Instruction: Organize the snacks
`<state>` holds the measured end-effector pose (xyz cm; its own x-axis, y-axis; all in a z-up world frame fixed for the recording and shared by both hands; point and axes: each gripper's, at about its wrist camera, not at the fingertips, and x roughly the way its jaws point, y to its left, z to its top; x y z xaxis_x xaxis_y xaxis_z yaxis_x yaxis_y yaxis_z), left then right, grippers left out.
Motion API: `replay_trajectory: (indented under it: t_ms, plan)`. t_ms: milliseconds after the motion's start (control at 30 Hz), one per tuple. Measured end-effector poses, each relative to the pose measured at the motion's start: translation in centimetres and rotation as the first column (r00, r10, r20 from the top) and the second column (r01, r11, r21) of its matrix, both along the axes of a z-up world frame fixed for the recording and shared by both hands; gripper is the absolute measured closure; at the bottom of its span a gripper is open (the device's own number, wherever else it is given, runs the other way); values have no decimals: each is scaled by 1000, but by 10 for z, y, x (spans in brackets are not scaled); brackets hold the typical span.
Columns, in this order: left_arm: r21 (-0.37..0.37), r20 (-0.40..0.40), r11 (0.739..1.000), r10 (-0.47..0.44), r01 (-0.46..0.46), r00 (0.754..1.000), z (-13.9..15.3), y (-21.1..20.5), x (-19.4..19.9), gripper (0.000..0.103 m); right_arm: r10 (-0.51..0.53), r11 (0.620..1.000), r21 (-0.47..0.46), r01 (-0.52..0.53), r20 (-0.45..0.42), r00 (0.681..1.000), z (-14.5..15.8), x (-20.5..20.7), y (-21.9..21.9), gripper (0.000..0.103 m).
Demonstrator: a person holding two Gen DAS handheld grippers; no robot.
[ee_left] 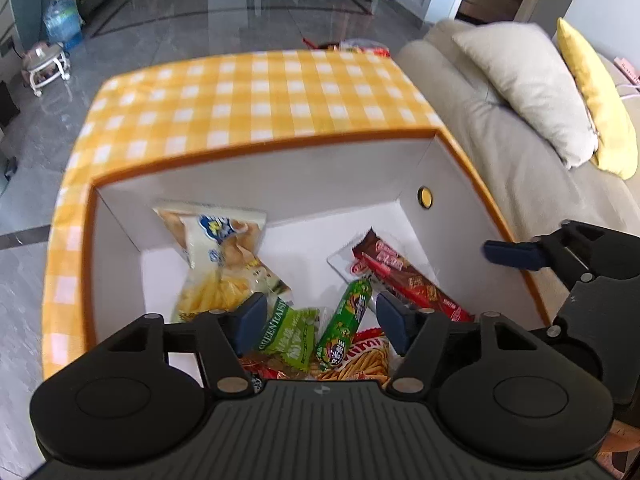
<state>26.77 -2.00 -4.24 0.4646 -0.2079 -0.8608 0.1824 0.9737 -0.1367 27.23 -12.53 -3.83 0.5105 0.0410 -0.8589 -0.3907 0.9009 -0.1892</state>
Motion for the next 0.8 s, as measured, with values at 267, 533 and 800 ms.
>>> replay_trajectory:
  t_ms: [267,533,800]
  plan:
    - [28,171,999,35,-40,985,48,10,-24,22,1,999,50,-6,101,995,48,-21,1,9]
    - [56,443,992,78,-114,893,105,26,-77,13,-125,961,270,61,226,966,114,-59,-19,4]
    - [110,619,973,93,-203,780,135,30,-137,8,-209,928,364,77,337,918,148,-123,-27,4]
